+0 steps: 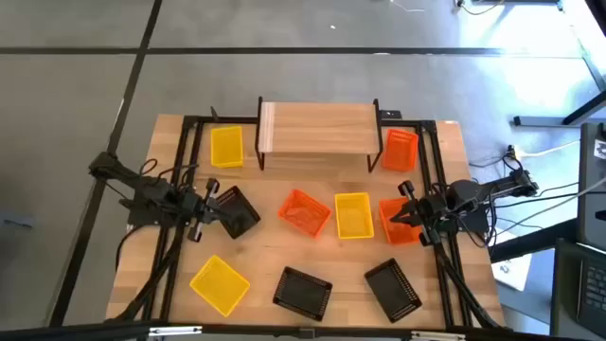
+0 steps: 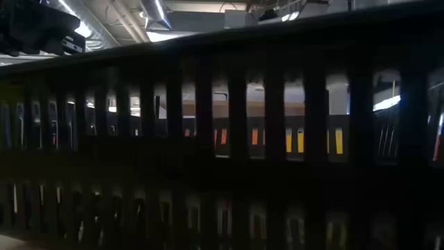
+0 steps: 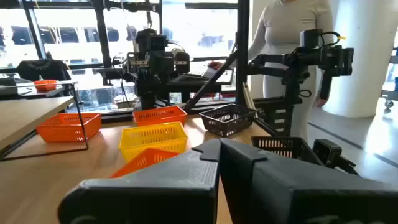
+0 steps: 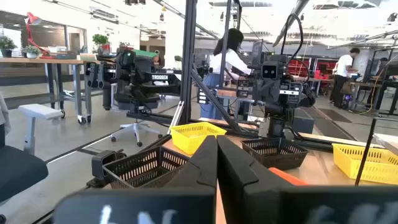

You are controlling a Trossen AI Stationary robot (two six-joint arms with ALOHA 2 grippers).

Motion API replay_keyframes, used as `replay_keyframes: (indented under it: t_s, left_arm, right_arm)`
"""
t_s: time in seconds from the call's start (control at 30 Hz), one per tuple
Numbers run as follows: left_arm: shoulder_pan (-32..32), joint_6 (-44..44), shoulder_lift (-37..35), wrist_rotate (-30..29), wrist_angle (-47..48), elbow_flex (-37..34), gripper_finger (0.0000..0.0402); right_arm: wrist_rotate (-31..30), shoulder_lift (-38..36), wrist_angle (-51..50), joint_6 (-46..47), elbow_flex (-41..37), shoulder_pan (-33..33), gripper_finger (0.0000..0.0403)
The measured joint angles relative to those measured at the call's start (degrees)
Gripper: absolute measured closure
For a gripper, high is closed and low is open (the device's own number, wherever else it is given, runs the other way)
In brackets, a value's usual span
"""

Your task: Stack baskets on shelf by color

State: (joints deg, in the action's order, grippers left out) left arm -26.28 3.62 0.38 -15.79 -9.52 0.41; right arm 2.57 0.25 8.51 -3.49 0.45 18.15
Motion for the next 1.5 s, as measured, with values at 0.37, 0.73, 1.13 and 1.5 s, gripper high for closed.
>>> replay_keyframes:
  t_s: [0.37,0.73,1.13,1.5]
  left_arm:
    - [0.02,0.01,-0.01,-0.01,0.0,0.02,0.0401]
    - [0.01,0.01,-0.01,-0.02,0.0,0.01,0.0401]
    - [0.0,0.02,0.0,0.0,0.0,0.02,0.0401]
    - [0.0,0.0,-0.02,-0.01,-0.02,0.02,0.0401]
  right_arm:
    - [0.0,-0.02,-0.02,0.0,0.02,0.0,0.0402]
    - [0.0,-0.02,-0.02,0.0,0.02,0.02,0.0402]
    - [0.01,-0.02,-0.02,0.01,0.01,0.01,0.0402]
    - [-2.08,-0.02,0.15,-2.78,0.0,-0.04,0.0402]
